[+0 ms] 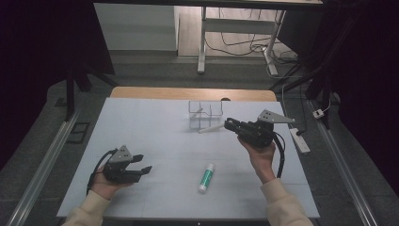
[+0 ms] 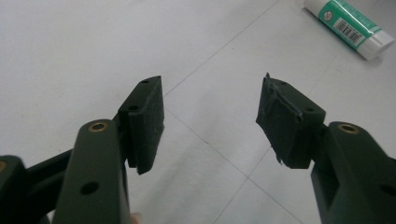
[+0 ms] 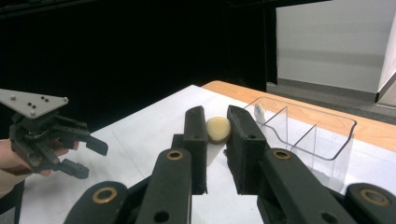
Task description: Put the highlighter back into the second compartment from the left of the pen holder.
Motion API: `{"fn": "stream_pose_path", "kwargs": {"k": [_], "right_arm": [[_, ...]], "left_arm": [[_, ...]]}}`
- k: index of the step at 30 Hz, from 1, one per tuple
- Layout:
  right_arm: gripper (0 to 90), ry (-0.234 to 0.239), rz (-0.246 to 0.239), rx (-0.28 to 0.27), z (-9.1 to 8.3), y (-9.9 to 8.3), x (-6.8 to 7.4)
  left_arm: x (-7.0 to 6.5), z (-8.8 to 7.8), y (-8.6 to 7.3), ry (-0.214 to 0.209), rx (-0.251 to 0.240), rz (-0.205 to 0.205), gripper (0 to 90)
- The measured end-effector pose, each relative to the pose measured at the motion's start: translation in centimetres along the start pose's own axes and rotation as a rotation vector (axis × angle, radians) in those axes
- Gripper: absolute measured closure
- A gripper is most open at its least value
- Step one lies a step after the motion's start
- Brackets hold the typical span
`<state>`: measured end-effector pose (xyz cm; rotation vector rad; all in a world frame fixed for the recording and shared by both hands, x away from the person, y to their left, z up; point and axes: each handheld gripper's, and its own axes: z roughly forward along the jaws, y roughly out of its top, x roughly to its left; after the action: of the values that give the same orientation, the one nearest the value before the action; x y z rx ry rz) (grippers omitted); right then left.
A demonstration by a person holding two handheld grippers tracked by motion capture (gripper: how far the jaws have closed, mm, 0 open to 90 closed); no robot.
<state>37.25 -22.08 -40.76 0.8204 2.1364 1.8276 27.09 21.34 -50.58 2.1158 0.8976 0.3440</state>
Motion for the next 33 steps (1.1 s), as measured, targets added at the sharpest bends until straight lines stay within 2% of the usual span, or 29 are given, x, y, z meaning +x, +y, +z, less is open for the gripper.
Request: {"fn": "stream_pose_path", "kwargs": {"k": [15,33], "right_arm": [[77.5,-0.046,-0.008,0.007,0.9,2.3,-1.2],[77.5,-0.146,-0.012,0.029,2.5,5.1,-3.4]], "left_arm": [[0.2,0.0,0.0,-0.002,-0.003,-0.009,40.0],[0.2,0.3,0.1,-0.012,0.009,-0.007,39.1]]}}
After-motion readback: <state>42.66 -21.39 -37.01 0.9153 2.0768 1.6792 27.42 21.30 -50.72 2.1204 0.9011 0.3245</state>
